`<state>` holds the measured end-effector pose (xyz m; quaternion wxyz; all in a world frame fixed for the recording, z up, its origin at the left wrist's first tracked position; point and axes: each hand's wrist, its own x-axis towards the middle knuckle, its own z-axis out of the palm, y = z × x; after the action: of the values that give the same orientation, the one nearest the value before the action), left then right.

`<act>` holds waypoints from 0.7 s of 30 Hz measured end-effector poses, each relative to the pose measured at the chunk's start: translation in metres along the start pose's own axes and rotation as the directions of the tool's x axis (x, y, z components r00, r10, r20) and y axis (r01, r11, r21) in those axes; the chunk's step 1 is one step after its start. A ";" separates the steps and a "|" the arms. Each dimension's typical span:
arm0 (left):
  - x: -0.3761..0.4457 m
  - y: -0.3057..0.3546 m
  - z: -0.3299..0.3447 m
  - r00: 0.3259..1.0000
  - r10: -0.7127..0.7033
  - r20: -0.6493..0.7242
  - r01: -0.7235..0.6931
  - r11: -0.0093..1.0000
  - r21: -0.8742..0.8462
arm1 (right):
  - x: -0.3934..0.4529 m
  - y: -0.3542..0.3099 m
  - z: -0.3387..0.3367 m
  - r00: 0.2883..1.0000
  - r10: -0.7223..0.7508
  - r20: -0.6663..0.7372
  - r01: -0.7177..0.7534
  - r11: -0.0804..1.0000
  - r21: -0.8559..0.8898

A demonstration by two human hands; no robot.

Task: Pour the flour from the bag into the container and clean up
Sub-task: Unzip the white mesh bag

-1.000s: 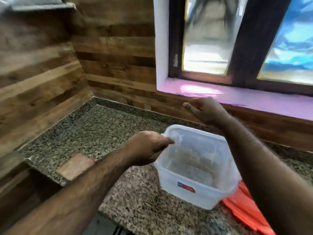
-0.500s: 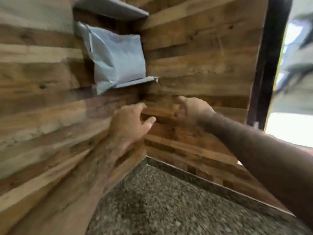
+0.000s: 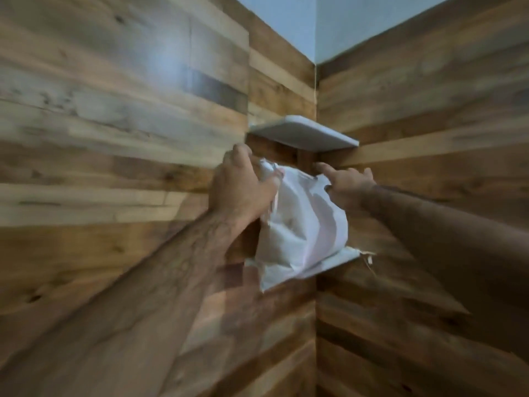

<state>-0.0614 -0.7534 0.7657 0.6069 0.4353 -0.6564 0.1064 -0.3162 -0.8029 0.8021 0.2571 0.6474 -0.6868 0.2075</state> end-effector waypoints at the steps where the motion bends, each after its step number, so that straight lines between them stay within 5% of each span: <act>1: 0.012 0.002 0.001 0.995 -0.050 0.086 0.049 0.999 0.014 | 0.011 -0.004 -0.002 1.000 -0.011 0.011 0.011 1.000 -0.013; 6: 0.039 0.010 0.003 0.976 -0.001 0.216 -0.026 0.992 0.122 | 0.038 -0.013 0.012 0.998 -0.018 0.064 0.016 1.000 0.023; 12: 0.041 0.023 0.000 0.962 0.090 0.259 -0.159 0.953 0.257 | 0.024 -0.012 0.020 0.993 0.035 -0.108 -0.022 0.993 0.116; 21: 0.017 0.066 -0.028 0.965 0.218 0.146 -0.241 0.956 0.168 | -0.024 0.012 -0.030 0.960 0.110 -0.259 -0.091 0.992 0.085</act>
<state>-0.0858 -0.7025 0.8132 0.5048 0.4162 -0.7269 0.2089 -0.3249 -0.7649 0.8110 0.3116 0.5872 -0.6708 0.3289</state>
